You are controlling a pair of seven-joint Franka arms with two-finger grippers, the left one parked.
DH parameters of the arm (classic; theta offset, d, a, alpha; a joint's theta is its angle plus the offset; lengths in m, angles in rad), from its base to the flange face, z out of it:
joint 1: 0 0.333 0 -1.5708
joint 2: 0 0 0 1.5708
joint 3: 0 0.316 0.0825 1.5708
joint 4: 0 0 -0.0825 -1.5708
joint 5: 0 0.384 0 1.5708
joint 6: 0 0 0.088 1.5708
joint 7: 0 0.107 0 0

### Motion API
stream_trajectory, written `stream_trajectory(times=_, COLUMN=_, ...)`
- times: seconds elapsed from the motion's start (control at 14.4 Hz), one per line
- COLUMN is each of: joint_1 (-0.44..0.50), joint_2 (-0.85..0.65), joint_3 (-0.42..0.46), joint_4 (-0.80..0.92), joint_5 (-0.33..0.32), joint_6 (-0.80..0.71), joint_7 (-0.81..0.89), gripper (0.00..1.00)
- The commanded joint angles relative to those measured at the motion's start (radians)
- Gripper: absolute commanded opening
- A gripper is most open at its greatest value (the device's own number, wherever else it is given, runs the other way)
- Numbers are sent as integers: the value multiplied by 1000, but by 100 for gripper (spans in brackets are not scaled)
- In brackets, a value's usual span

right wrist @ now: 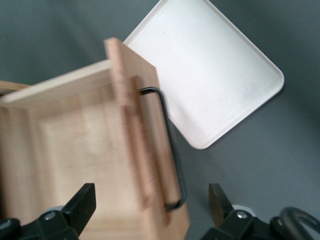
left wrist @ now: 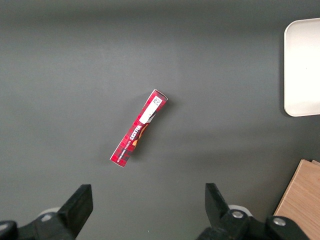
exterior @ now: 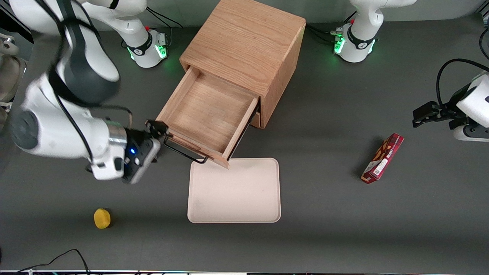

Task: Open upper drawer

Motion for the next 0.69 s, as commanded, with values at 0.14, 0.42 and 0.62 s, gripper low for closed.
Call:
stream_trajectory(times=0.14, joint_1=8, joint_2=-224, joint_3=0, joint_4=-40, joint_5=-20, joint_6=-118, joint_7=489, gripper=100)
stream_trajectory(times=0.42, joint_1=5, joint_2=-312, joint_3=-12, joint_4=-51, joint_5=-152, joint_6=-214, joint_7=986, gripper=100)
stream_trajectory(times=0.62, joint_1=-7, joint_2=-353, joint_3=-19, joint_4=-81, joint_5=-256, joint_6=-274, joint_7=963, gripper=100)
